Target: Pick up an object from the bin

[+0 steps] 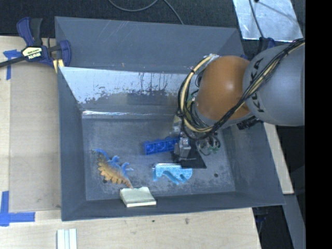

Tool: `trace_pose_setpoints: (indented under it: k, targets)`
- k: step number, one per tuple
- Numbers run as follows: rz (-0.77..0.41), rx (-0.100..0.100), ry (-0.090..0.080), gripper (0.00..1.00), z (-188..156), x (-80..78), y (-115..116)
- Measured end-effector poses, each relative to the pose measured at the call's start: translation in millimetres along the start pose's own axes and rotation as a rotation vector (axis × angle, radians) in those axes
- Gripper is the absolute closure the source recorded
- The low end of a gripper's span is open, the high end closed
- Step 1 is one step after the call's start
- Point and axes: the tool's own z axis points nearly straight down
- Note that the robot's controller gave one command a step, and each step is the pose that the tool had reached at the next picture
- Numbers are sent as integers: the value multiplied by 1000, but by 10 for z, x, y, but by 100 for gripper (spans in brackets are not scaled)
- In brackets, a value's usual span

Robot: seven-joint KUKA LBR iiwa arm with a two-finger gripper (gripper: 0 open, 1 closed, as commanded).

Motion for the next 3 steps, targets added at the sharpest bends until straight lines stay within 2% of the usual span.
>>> trace_pose_setpoints:
  k: [1, 2, 3]
  targets:
    - [2, 0, 1, 100, 66, 17, 5]
    - [12, 0, 6, 100, -379, 24, 1]
    - [45, 0, 1, 100, -922, -51, 0]
